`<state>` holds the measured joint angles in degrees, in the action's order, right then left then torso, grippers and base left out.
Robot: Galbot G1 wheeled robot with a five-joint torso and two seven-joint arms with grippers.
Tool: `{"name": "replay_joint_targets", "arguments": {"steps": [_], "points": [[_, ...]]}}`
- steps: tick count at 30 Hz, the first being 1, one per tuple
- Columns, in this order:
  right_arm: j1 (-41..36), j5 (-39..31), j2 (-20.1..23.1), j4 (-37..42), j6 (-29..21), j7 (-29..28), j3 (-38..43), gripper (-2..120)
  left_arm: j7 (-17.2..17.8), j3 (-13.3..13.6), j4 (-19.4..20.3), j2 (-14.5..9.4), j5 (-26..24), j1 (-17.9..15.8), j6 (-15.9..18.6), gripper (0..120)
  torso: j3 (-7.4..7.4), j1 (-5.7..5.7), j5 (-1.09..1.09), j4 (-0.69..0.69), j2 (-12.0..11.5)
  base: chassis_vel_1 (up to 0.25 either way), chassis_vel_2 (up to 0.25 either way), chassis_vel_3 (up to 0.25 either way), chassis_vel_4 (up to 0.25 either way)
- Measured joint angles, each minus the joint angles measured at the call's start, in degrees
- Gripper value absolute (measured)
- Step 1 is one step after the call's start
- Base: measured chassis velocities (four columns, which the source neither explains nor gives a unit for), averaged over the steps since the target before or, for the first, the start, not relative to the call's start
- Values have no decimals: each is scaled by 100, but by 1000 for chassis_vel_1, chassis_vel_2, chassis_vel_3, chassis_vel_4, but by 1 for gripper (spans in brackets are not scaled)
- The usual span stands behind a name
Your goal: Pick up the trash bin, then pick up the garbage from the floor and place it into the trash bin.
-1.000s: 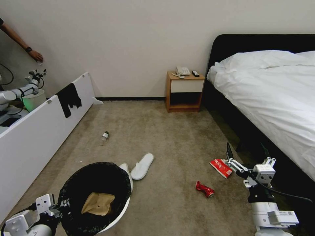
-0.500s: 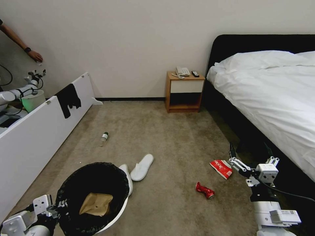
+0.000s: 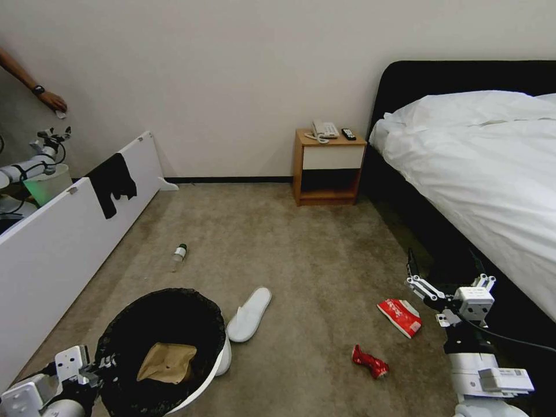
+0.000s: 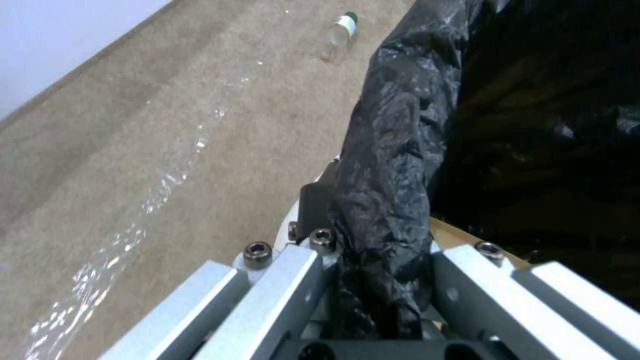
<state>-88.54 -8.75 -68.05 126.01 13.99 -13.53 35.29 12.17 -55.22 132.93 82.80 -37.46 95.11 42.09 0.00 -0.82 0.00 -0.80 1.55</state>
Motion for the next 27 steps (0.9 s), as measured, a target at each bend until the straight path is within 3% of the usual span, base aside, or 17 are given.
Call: {"name": "replay_joint_targets", "arguments": {"steps": [9,19,23,25,26,27], "points": [[14,-65,84,-12,66,49,-8,100,6,-19,1,-16,-23,13,5,2,1,-1,0,1,0,-104,105,97,-85],[20,-69,226,-89,119,100,67,100,8,-26,-2,-14,-21,42,7,2,-1,1,1,0,0,0,0,0,0],[-24,-141,505,-87,-212,-83,215,100,7,-27,-2,-27,-20,63,8,2,0,0,2,1,0,0,0,0,0],[-233,-703,1051,-10,-1176,-326,442,100,4,-34,-22,-45,-23,63,7,2,0,1,-1,1,0,0,0,0,0],[-233,-703,1051,-10,-1176,-326,442,100,4,-34,-22,-45,-23,63,7,2,0,1,-1,1,0,0,0,0,0],[-305,-1004,1218,10,-1597,-409,521,100,4,-36,-37,-47,-25,61,6,2,0,0,0,-2,0,0,0,0,0]]}}
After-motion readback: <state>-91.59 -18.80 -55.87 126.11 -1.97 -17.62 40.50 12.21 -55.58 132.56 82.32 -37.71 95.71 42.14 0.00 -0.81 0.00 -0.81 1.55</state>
